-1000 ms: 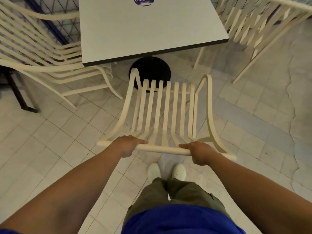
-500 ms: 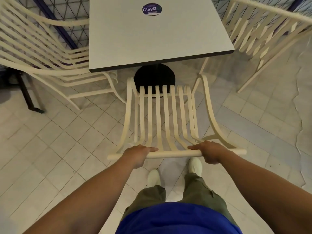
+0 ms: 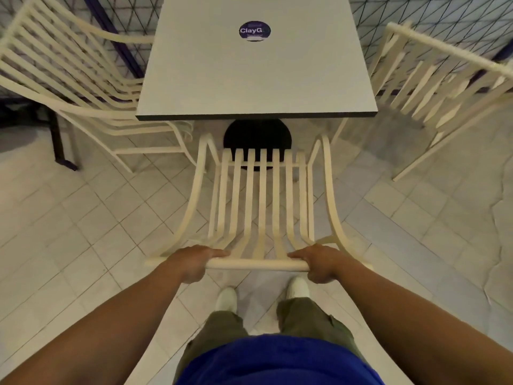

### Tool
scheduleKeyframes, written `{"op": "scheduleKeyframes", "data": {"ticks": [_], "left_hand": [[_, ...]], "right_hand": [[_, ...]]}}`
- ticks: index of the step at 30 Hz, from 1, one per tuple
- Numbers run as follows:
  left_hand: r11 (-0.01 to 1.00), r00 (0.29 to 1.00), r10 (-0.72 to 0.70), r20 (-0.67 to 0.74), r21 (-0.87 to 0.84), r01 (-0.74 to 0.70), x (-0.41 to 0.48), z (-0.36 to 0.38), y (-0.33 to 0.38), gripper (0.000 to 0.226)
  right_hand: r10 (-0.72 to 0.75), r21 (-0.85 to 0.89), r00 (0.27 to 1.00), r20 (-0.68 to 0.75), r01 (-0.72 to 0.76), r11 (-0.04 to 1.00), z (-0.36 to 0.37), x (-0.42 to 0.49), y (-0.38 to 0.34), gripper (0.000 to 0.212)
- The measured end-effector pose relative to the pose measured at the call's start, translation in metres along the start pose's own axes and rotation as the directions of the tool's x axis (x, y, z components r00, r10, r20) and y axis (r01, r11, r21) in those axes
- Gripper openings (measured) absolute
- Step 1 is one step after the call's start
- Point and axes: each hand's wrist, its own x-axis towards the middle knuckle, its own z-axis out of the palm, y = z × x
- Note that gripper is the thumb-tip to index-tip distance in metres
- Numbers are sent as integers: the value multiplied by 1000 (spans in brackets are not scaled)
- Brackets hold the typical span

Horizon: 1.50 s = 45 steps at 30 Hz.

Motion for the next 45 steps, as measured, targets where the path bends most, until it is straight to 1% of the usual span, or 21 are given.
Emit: {"op": "scheduleKeyframes", "data": {"ticks": [2, 5, 9, 13, 17, 19, 26, 30, 45], "left_hand": [[1000, 1000, 6, 1, -13, -6, 0, -2, 0, 84], [1000, 1000, -3, 5, -16, 3, -1, -4, 3, 81], [999, 999, -3, 33, -49, 5, 1, -2, 1, 88], [999, 999, 41, 18, -13, -41, 2, -2, -1, 93], [998, 999, 54, -9, 19, -54, 1, -4, 3, 93], [998, 998, 63, -7, 17, -62, 5, -5, 4, 94], [998, 998, 52, -43, 29, -51, 19, -22, 5, 92], [999, 999, 35, -26, 27, -34, 28, -30, 1, 94], [1000, 999, 24, -43, 20, -23, 45, -66, -18, 92]], "right_hand": [[-13, -13, 1000, 15, 13, 1000, -1, -3, 10, 77], [-12, -9, 999, -31, 12, 1000, 2, -6, 13, 79], [-4, -61, 994, -106, -3, 998, 10, -9, 7, 74], [24, -81, 983, -183, -39, 996, 18, -10, 5, 72], [-9, -47, 990, -140, 3, 999, 12, -5, 10, 69], [-2, -36, 993, -120, -3, 999, 8, -3, 14, 70], [8, -43, 990, -143, -14, 999, -14, 10, 21, 71], [-3, -34, 990, -140, -2, 999, -23, 19, 23, 72], [-24, -66, 990, -141, 15, 998, -59, 46, 15, 70]]}}
